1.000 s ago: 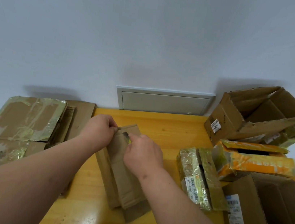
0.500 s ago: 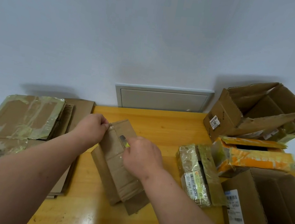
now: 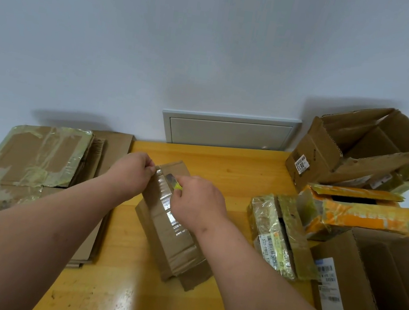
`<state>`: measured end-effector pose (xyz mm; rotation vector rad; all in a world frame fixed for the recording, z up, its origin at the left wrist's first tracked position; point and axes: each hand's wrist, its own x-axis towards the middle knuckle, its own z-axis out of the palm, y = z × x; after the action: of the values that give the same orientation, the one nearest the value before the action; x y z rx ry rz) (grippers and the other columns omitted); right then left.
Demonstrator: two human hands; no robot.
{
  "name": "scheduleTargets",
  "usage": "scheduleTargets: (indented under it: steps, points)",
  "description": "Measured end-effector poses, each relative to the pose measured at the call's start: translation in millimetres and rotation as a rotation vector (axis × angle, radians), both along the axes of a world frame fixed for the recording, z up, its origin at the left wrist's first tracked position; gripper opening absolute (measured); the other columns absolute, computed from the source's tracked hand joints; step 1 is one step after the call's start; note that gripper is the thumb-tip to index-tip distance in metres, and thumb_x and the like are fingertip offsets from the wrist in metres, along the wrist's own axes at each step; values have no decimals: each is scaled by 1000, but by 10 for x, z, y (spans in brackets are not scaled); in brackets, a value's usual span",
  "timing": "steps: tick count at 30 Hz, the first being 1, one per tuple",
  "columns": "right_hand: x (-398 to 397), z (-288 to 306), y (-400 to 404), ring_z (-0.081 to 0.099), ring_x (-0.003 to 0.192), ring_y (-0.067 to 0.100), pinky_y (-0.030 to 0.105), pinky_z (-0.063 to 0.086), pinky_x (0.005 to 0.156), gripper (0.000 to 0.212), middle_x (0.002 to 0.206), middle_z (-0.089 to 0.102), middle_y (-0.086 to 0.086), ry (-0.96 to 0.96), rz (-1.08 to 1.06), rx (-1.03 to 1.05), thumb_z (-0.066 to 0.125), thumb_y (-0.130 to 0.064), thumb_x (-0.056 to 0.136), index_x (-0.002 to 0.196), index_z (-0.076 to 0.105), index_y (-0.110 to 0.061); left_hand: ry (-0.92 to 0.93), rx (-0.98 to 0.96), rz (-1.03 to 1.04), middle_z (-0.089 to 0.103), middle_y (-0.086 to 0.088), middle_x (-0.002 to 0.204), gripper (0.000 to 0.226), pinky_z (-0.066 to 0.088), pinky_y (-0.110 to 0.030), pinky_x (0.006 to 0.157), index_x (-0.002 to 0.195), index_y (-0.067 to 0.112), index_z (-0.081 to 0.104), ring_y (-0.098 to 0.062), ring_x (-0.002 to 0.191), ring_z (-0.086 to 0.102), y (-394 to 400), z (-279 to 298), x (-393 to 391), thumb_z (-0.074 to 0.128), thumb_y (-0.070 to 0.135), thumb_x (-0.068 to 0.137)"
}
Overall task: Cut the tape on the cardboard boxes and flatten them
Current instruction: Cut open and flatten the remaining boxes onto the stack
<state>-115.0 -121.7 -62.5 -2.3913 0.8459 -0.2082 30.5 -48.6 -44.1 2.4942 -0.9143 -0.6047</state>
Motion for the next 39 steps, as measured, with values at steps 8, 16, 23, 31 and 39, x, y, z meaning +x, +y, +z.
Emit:
scheduleTargets:
  steps: [8, 16, 23, 31, 39]
  points:
    - [66, 83, -10, 60, 101, 31, 32, 40, 69, 39, 109, 66, 6, 54, -4, -22, 47, -20, 88, 123, 64, -24, -20, -18, -17, 61, -1, 85, 15, 49, -35, 70, 91, 19, 60, -19, 81, 58, -27, -5, -33, 50, 21, 102]
    - [67, 174, 4, 48, 77, 29, 30, 34, 65, 17, 80, 54, 1, 178, 32, -53, 50, -23, 85, 95, 64, -21, 5, -55, 17, 62, -5, 90, 14, 50, -37, 77, 97, 14, 62, -23, 87, 59, -18, -40, -63, 50, 19, 101]
    - [-11, 213, 32, 52, 82, 31, 33, 33, 68, 17, 75, 54, 0, 261, 115, -81, 51, -22, 83, 92, 65, -23, -13, -45, 75, 57, 0, 84, 13, 40, -30, 61, 95, 16, 60, -14, 77, 53, 12, -163, -22, 50, 20, 101]
    - [-89, 190, 51, 61, 94, 31, 33, 37, 68, 31, 94, 62, 4, 376, 217, -83, 48, -23, 85, 110, 67, -24, -74, -28, 142, 59, -4, 89, 17, 44, -35, 71, 86, 19, 57, -23, 84, 56, 48, -233, 43, 50, 21, 101]
    - [-262, 83, 50, 60, 105, 29, 44, 34, 79, 54, 111, 65, 4, 434, 341, -126, 40, -19, 87, 137, 52, -32, -73, -38, 301, 60, -8, 87, 19, 43, -37, 69, 91, 13, 61, -25, 78, 54, 195, -234, 358, 49, 23, 102]
